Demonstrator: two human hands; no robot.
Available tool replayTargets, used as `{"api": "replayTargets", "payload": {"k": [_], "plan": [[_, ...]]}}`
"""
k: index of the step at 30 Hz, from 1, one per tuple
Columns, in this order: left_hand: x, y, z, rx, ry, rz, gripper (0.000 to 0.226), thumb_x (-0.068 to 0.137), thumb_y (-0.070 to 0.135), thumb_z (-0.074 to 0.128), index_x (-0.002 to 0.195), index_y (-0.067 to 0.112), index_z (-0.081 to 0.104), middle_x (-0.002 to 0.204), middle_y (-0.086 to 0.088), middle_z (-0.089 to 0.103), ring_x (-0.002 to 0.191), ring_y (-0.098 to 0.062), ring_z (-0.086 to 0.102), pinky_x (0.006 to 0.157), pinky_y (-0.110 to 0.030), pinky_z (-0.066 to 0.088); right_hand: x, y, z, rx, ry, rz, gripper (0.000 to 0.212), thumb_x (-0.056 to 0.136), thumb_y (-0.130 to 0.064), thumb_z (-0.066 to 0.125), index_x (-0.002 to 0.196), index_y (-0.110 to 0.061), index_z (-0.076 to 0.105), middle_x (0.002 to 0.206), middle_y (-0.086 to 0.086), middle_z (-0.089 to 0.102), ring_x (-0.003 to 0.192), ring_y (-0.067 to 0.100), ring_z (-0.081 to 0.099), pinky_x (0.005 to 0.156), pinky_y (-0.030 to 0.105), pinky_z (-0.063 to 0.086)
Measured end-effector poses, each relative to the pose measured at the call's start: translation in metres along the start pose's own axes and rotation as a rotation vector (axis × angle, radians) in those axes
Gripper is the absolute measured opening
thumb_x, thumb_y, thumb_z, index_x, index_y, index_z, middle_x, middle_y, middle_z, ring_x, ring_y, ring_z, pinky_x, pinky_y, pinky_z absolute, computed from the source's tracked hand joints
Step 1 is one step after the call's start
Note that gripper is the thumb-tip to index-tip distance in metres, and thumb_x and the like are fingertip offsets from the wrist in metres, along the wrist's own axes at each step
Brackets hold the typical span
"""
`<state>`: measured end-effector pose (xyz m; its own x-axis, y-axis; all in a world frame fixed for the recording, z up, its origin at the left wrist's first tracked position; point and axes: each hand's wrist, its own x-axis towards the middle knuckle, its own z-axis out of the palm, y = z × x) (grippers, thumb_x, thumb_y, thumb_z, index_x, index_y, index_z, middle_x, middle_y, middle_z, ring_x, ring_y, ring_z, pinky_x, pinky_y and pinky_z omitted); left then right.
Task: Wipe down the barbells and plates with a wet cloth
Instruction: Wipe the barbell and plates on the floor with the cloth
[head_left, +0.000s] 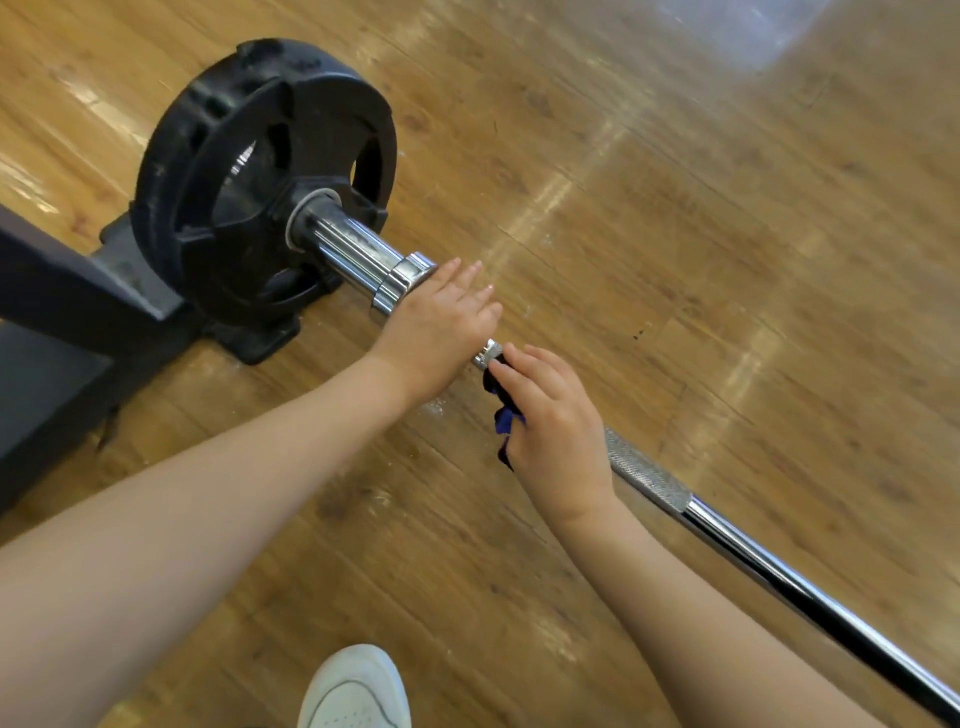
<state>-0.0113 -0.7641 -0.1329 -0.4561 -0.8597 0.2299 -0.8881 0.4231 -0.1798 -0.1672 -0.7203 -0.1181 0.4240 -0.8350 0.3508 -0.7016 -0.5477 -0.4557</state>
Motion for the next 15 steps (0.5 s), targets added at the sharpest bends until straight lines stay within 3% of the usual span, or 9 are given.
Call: {"api": "replayTargets", "payload": {"k": [5,8,11,12,15], "plan": [[-0.001,0.000,0.002,-0.049,0.025,-0.004,0.034,0.057,-0.005,0.079,0.090,0.003,0.073,0.100,-0.015,0.072,0.106,-0.036,0.063,0.099,-0.049,0.042,-0.006,0.003,-0.012,-0.044,0.028,0.040,0.044,0.066,0.009,0.042,0.097,0.001,0.071,0.100,0.015,0.070,0.101,0.037,0.064,0.089,0.039,0.044],[-0.003,-0.002,0.005,-0.050,0.089,0.022,0.020,0.072,-0.001,0.060,0.088,0.000,0.071,0.099,-0.018,0.071,0.105,-0.037,0.063,0.098,-0.050,0.042,0.009,-0.008,-0.002,-0.026,-0.023,0.052,0.035,0.078,0.000,0.045,0.103,0.001,0.070,0.103,0.013,0.069,0.103,0.035,0.063,0.093,0.040,0.048],[-0.004,-0.002,0.009,-0.052,0.124,0.016,0.027,0.082,0.003,0.045,0.090,0.000,0.071,0.100,-0.018,0.071,0.106,-0.036,0.063,0.100,-0.047,0.041,0.004,-0.009,0.004,-0.030,-0.093,0.063,0.038,0.086,-0.027,0.055,0.113,-0.003,0.066,0.114,0.012,0.065,0.108,0.033,0.060,0.091,0.044,0.050],[-0.004,-0.001,0.011,-0.041,0.135,0.013,0.027,0.083,0.002,0.044,0.089,0.001,0.071,0.100,-0.017,0.071,0.107,-0.035,0.063,0.102,-0.045,0.041,0.001,-0.006,0.003,-0.029,-0.087,0.056,0.038,0.085,-0.028,0.056,0.113,-0.004,0.066,0.115,0.012,0.064,0.108,0.031,0.060,0.090,0.043,0.050],[-0.004,0.001,0.014,-0.024,0.170,0.013,0.033,0.083,0.001,0.039,0.087,0.004,0.071,0.100,-0.015,0.071,0.107,-0.033,0.063,0.103,-0.043,0.040,-0.004,0.005,0.002,0.001,-0.015,-0.006,0.033,0.080,-0.004,0.054,0.109,-0.005,0.070,0.113,0.013,0.065,0.105,0.026,0.055,0.090,0.035,0.047]]}}
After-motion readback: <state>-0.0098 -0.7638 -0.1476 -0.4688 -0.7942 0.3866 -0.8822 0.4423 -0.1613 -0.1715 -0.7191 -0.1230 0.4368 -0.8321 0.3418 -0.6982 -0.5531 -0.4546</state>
